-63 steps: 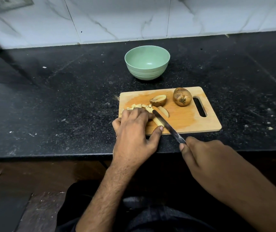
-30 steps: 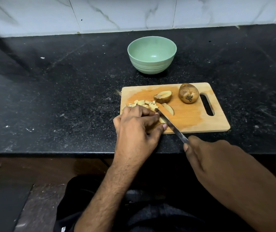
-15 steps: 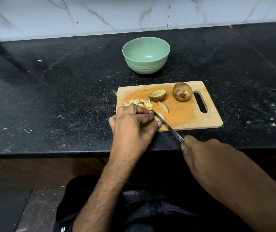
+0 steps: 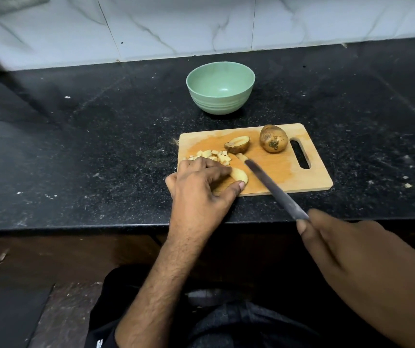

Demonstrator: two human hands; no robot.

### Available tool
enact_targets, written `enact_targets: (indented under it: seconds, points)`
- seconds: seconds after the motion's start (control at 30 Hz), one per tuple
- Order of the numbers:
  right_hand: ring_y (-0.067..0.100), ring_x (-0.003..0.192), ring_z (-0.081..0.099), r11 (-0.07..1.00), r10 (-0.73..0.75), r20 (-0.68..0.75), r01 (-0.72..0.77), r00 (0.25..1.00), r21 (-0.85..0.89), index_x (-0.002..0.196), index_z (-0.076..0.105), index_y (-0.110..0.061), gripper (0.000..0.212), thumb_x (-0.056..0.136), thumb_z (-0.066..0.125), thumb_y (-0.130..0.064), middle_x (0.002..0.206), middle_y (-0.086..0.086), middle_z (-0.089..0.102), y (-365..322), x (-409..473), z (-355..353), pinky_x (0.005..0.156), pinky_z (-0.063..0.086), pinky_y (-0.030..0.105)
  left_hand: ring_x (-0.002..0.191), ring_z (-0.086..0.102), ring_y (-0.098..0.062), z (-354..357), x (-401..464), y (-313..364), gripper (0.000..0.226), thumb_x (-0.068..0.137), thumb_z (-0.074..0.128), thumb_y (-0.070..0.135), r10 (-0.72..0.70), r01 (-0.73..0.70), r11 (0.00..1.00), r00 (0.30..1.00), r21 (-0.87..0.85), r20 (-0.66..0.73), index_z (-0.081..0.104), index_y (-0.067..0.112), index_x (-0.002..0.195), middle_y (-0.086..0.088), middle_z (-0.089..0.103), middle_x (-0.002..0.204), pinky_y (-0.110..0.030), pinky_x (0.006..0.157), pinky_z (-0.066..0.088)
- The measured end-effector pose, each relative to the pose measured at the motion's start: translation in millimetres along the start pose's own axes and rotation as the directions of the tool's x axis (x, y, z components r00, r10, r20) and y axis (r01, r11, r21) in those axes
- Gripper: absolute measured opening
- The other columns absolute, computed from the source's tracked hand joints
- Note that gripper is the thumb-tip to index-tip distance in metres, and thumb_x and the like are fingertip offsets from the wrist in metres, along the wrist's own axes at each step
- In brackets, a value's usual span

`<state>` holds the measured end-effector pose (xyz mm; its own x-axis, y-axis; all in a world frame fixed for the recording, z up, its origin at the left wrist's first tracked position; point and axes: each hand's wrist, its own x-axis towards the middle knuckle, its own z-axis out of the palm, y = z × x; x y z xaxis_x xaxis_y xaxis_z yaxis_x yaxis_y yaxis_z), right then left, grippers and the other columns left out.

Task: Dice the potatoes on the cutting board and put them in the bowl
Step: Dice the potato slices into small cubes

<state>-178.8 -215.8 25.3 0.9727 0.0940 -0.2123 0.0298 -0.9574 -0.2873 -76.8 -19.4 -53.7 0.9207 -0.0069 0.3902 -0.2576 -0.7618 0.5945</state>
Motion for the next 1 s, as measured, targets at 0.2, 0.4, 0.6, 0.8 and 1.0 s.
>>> enact_targets:
  seconds: [0.2,0.4,0.6,0.8,1.0]
  points:
    - [0.010,0.056,0.055,0.999,0.011,-0.141,-0.005,0.990,0.044,0.083,0.037,-0.033,0.038,0.094,0.013,-0.061,0.065,-0.003,0.054,9.9,13.3,18.5,0.057,0.048,0.031,0.110,0.045,-0.007,2.0,-1.2,2.5,0.040,0.078,0.073,0.062,-0.006,0.006,1.000,1.000,0.028,-0.002,0.074,0.033,0.105,0.020,0.060,0.104,-0.030,0.089,0.019]
    - [0.010,0.055,0.055,0.998,0.008,-0.136,0.001,0.991,0.064,0.080,0.038,-0.031,0.040,0.093,0.015,-0.061,0.063,-0.001,0.055,12.3,10.7,17.0,0.057,0.049,0.031,0.117,0.032,-0.008,-5.7,5.9,2.0,0.042,0.077,0.077,0.054,0.041,-0.041,0.999,0.995,0.000,0.095,0.071,0.037,0.115,0.015,0.049,0.123,-0.033,0.090,0.021]
    - [0.011,0.052,0.055,0.997,0.025,-0.156,-0.014,0.987,0.071,0.077,0.039,-0.031,0.039,0.095,0.019,-0.059,0.060,0.001,0.056,16.4,7.1,12.0,0.052,0.045,0.027,0.116,0.021,-0.004,-21.2,31.7,2.1,0.028,0.086,0.071,0.043,0.296,-0.359,0.922,0.895,0.146,0.335,0.069,0.044,0.114,0.014,0.042,0.133,-0.033,0.090,0.018]
    - [0.009,0.055,0.056,0.997,0.022,-0.152,-0.011,0.988,0.072,0.079,0.040,-0.030,0.040,0.096,0.019,-0.059,0.063,-0.001,0.056,15.6,6.2,13.4,0.056,0.048,0.028,0.118,0.032,-0.013,-22.6,54.7,8.0,0.025,0.088,0.069,0.046,0.422,-0.546,0.825,0.766,0.144,0.485,0.072,0.040,0.111,0.010,0.047,0.124,-0.026,0.084,0.012]
    - [0.009,0.056,0.056,0.997,0.027,-0.151,-0.015,0.988,0.074,0.079,0.039,-0.030,0.040,0.097,0.018,-0.059,0.064,-0.002,0.056,18.0,8.3,16.6,0.056,0.048,0.027,0.114,0.030,-0.009,-20.1,49.0,5.0,0.024,0.089,0.067,0.046,0.375,-0.466,0.873,0.830,0.144,0.414,0.070,0.033,0.109,0.012,0.041,0.116,-0.031,0.090,0.017]
